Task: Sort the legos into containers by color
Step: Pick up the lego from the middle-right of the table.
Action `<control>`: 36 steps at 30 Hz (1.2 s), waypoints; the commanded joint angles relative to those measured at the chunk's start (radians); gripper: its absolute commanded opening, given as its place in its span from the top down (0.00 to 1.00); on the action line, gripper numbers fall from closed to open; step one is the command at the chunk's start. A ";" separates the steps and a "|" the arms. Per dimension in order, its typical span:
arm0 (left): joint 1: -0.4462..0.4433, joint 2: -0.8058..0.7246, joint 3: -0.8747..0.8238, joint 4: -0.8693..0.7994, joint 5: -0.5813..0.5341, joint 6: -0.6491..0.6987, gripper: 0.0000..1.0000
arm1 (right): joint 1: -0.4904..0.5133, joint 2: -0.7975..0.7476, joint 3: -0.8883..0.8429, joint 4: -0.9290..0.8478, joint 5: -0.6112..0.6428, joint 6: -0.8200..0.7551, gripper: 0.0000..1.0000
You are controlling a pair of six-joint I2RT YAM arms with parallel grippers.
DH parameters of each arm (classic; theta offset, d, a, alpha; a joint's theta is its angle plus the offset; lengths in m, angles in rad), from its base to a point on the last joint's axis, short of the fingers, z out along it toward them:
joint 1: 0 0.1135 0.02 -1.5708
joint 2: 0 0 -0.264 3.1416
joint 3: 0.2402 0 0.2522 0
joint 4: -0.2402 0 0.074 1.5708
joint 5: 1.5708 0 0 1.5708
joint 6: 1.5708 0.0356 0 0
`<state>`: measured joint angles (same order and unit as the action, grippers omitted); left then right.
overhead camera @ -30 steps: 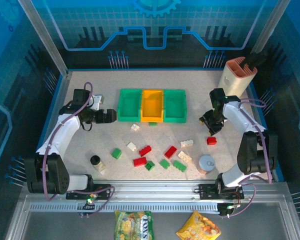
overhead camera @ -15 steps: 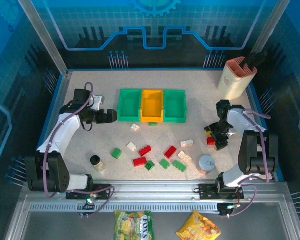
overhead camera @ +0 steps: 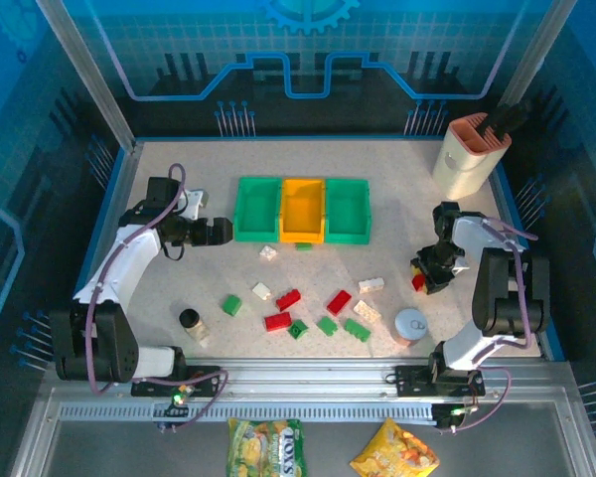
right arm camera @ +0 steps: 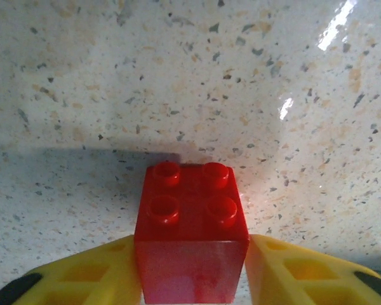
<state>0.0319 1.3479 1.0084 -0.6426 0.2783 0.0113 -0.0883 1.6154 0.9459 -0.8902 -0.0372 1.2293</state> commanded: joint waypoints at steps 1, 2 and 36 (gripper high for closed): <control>0.000 0.012 0.006 -0.016 0.024 0.030 0.01 | -0.014 0.001 -0.014 -0.018 0.002 0.003 0.61; 0.001 0.013 0.006 -0.016 0.025 0.029 0.01 | -0.014 -0.001 -0.014 -0.018 0.000 0.002 0.63; 0.001 0.011 0.007 -0.021 0.012 0.024 0.01 | 0.478 0.201 0.682 -0.099 0.128 -0.804 0.91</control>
<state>0.0319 1.3598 1.0084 -0.6468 0.2783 0.0109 0.3450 1.7481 1.5368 -0.8993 0.0326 0.5060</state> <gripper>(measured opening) 0.992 0.302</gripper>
